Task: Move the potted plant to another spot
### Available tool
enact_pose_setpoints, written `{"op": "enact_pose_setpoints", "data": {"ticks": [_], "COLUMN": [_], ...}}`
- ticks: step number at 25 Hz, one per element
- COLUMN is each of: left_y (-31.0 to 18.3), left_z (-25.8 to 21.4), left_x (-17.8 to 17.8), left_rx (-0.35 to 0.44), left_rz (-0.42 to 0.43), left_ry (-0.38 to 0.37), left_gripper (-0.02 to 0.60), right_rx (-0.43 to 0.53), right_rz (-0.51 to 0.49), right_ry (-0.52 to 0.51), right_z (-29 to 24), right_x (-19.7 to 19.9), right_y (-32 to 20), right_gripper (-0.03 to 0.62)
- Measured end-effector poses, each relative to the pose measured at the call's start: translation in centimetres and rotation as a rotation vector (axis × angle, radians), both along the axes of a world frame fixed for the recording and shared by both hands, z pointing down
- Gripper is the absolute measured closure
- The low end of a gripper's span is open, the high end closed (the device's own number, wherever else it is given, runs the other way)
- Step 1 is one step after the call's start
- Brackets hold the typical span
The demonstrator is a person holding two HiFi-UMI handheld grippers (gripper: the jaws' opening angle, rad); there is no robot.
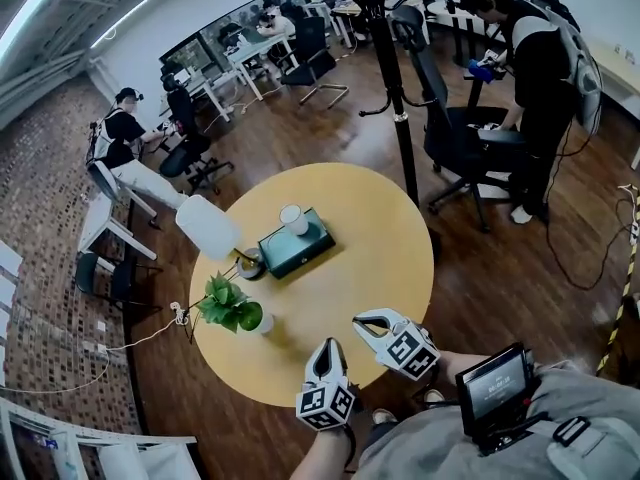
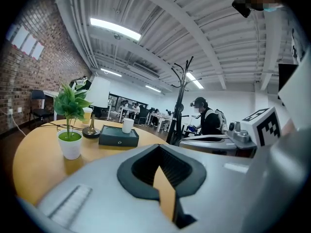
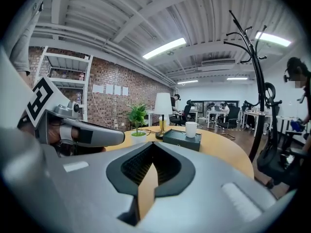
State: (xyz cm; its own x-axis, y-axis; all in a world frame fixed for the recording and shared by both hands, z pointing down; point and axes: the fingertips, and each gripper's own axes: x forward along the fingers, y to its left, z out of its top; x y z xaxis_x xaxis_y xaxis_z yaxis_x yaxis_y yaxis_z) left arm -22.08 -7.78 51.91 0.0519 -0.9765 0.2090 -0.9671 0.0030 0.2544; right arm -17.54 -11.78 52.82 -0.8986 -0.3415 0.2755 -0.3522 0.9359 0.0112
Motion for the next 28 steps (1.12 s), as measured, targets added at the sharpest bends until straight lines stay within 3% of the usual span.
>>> {"op": "enact_pose_setpoints", "data": {"ticks": [11, 28], "left_y": [1.9, 3.2], "left_z": [-0.4, -0.8], "left_x": [2.1, 2.0], "left_rx": [0.017, 0.043], "left_rz": [0.090, 0.111], "left_ry": [0.006, 0.020], "left_gripper": [0.580, 0.580], "right_rx": [-0.042, -0.022], "right_rz": [0.067, 0.090], "right_ry": [0.005, 0.004], "right_z": [0.6, -0.2], "right_x": [2.2, 1.9], "right_y": [2.9, 4.4], "right_gripper": [0.587, 0.589]}}
